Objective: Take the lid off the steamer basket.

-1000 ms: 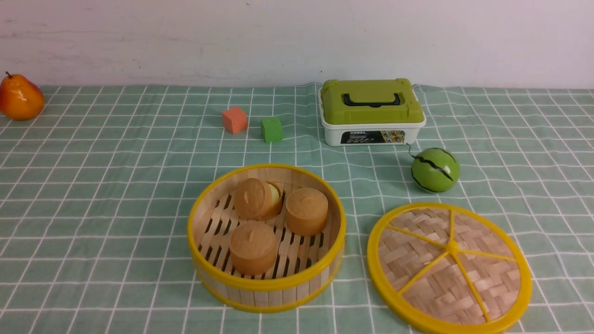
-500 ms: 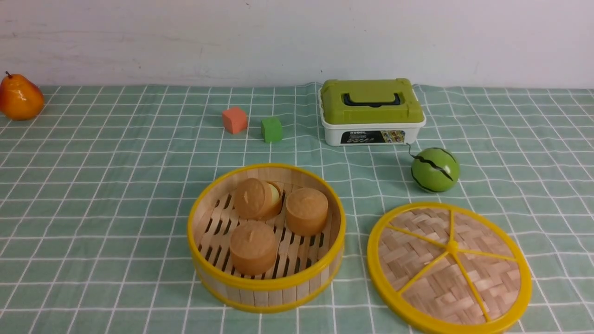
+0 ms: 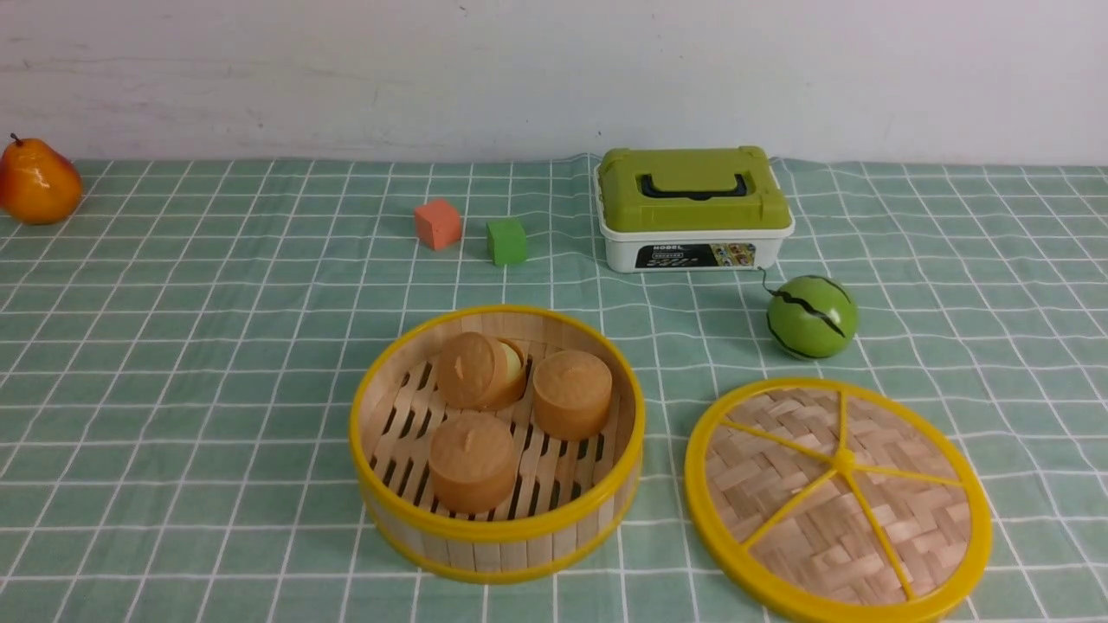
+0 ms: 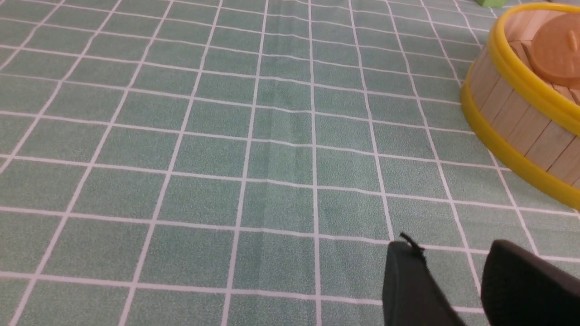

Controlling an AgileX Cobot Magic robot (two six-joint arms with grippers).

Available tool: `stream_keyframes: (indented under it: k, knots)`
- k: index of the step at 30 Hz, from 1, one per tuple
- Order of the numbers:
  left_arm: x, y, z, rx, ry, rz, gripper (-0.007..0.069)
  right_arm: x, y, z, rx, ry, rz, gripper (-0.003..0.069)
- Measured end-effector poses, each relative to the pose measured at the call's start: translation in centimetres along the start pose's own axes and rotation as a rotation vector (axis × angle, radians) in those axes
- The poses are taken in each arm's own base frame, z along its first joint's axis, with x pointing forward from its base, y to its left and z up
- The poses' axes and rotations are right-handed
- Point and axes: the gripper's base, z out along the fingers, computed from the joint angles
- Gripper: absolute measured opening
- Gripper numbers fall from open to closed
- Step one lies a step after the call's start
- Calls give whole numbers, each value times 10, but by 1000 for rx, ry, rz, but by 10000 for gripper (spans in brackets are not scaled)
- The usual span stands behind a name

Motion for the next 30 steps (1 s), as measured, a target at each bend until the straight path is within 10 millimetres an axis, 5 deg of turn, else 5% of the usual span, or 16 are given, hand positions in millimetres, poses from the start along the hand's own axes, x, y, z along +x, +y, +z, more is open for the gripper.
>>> stream_keyframes:
  k: [30]
  knots:
    - [0, 0, 0, 0, 0, 0, 239, 0, 0, 0, 0, 0, 0, 20]
